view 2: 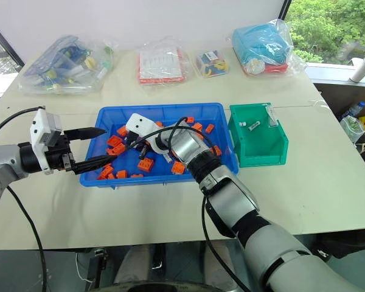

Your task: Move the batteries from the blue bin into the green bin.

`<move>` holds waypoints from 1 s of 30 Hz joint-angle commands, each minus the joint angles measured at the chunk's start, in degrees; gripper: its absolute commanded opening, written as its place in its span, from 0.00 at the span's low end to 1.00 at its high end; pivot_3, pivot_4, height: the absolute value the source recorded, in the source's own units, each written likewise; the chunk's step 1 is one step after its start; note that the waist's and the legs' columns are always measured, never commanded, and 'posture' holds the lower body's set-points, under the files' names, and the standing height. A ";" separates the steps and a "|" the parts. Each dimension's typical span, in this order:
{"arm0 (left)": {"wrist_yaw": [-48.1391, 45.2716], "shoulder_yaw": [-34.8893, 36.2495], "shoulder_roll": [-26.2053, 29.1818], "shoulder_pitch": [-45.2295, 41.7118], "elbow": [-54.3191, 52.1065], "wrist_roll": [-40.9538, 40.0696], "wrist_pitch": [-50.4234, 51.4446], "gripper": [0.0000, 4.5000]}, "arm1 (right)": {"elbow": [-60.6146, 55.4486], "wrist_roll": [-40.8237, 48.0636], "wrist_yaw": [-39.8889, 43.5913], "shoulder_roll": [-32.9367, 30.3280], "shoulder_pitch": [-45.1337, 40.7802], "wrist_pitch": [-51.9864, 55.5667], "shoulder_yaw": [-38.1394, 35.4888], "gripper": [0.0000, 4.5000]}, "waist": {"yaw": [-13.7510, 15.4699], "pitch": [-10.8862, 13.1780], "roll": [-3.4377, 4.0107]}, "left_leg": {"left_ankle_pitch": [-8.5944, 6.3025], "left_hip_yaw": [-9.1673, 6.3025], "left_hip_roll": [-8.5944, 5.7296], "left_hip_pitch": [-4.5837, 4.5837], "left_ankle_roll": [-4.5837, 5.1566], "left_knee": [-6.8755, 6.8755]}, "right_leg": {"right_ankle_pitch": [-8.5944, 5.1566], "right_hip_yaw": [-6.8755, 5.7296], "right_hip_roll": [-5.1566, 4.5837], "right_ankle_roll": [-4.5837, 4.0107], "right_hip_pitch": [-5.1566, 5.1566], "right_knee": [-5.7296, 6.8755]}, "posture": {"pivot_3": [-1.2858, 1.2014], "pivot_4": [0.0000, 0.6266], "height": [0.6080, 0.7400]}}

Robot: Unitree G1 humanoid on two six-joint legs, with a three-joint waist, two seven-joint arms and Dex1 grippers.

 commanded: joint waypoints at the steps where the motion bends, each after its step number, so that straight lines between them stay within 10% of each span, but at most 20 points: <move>1: -1.62 -1.60 -0.20 -1.55 -1.73 -1.31 0.20 1.00 | -20.52 4.47 6.68 -7.34 2.60 9.75 -3.05 0.02 | 0.47 0.03 0.03 | 0.00 -0.04 -0.01 -0.04 0.00 0.01 | 0.00 -0.02 -0.03 0.00 0.00 -0.01 | 0.52 0.24 0.98; 13: -7.87 -10.14 -3.49 -9.58 0.64 -1.19 -0.83 1.00 | -50.24 13.79 7.87 -47.57 17.72 36.10 -29.17 0.02 | 2.03 0.03 0.00 | -0.01 -0.08 -0.06 0.03 0.02 0.05 | -0.15 -0.13 -0.03 -0.25 0.08 -0.11 | 0.52 0.24 0.98; 19: -10.27 -12.54 -4.44 -13.37 4.55 0.91 -2.56 1.00 | -52.29 15.95 3.13 -50.70 26.58 38.31 -34.35 0.02 | 1.37 0.03 0.01 | -0.01 -0.14 -0.05 0.03 0.04 0.03 | -0.10 -0.12 0.06 -0.15 0.06 -0.03 | 0.52 0.24 0.98; 20: -10.51 -12.66 -4.56 -13.70 4.95 1.10 -2.69 1.00 | -52.67 16.26 2.43 -50.60 27.23 38.34 -34.43 0.25 | 1.42 0.03 0.01 | -0.01 -0.13 -0.05 0.02 0.04 0.03 | -0.10 -0.11 0.06 -0.15 0.06 -0.04 | 0.52 0.24 0.98; 24: -11.60 -13.13 -4.64 -14.64 5.87 1.60 -3.25 1.00 | -51.68 16.92 0.34 -51.10 26.02 35.21 -33.33 0.62 | 1.58 0.04 0.02 | 0.00 -0.14 -0.06 0.01 0.04 0.06 | -0.10 -0.10 0.05 -0.14 0.06 -0.04 | 0.52 0.24 0.98; 30: -13.01 -13.18 -3.72 -14.30 5.17 1.85 -3.05 1.00 | -54.92 23.26 0.31 -44.00 15.05 36.31 -27.30 0.62 | 1.15 0.05 0.03 | 0.00 -0.19 -0.01 0.02 0.04 0.06 | -0.10 -0.09 0.12 -0.14 0.05 -0.03 | 0.52 0.24 0.98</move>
